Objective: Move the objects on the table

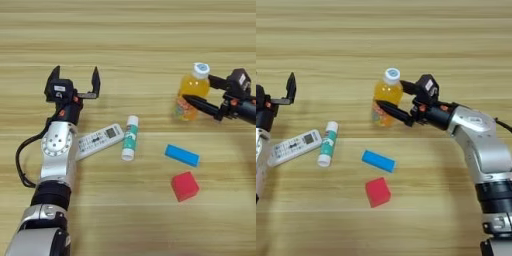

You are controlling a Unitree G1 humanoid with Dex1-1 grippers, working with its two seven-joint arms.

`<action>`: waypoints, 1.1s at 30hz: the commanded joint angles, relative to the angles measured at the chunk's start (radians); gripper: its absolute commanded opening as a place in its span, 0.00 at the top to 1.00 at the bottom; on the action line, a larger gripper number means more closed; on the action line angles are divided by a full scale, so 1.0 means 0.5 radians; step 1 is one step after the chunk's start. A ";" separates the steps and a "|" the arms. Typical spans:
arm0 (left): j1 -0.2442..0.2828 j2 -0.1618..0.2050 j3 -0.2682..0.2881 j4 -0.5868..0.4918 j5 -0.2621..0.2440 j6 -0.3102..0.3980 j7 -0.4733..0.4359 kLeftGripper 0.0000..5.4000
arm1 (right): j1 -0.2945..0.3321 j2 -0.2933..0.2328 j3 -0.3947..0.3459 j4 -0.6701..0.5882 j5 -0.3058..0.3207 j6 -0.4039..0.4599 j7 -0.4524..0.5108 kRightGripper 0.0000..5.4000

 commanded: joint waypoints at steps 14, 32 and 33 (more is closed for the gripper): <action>-0.042 0.014 0.008 0.045 0.013 -0.027 -0.007 0.00 | -0.136 0.036 -0.072 0.693 -0.232 -0.647 -0.056 0.35; -0.042 0.031 0.017 0.063 0.006 -0.042 -0.023 0.00 | -0.086 0.095 -0.059 0.851 -0.261 -0.814 -0.030 0.31; -0.041 0.032 0.017 0.064 0.005 -0.043 -0.024 0.00 | -0.089 0.096 -0.061 0.857 -0.261 -0.811 -0.035 0.29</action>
